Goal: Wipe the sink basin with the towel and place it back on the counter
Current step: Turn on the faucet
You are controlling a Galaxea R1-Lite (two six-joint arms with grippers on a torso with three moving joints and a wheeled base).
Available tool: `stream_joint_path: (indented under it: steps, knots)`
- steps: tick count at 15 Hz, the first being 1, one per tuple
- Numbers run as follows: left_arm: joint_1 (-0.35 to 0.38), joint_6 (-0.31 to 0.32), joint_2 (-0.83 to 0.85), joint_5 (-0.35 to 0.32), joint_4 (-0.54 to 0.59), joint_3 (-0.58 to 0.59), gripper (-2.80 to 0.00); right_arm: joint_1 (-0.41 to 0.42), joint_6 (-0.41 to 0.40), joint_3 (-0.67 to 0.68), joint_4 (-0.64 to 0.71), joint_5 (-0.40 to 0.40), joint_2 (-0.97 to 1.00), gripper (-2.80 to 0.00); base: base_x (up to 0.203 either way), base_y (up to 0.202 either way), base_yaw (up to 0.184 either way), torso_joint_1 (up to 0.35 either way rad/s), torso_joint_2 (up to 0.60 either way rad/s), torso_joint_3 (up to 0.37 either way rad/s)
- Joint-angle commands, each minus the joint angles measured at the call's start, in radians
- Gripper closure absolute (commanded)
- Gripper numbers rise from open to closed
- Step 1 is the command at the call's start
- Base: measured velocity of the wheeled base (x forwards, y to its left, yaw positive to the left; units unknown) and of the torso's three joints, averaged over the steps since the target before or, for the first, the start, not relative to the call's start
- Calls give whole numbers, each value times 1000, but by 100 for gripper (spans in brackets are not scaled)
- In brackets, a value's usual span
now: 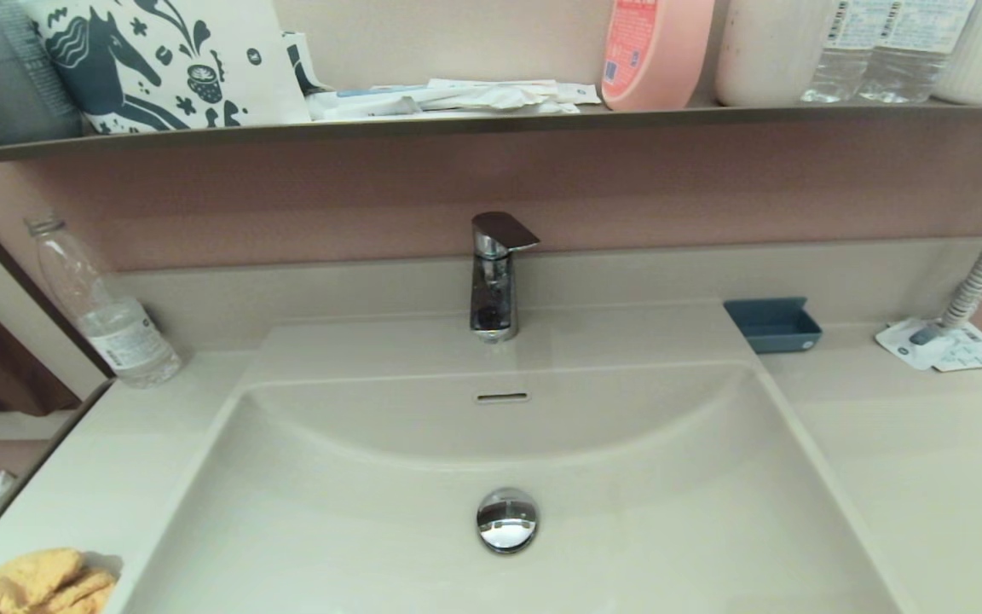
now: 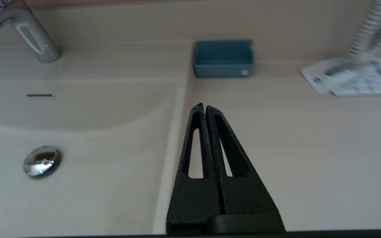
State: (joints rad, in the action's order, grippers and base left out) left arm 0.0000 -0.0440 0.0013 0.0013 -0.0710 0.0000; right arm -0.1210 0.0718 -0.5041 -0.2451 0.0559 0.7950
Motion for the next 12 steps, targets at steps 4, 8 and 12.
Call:
stream_joint_path:
  steps: [4, 8, 12]
  knots:
    - [0, 0, 0, 0, 0, 0, 0, -362, 46, -141, -226, -148, 494, 0, 0, 0, 0, 0, 0, 0]
    - [0, 0, 0, 0, 0, 0, 0, -605, 19, -346, -331, -345, 754, 0, 0, 0, 0, 0, 0, 0]
    - [0, 0, 0, 0, 0, 0, 0, -699, -7, -475, -404, -426, 921, 0, 0, 0, 0, 0, 0, 0]
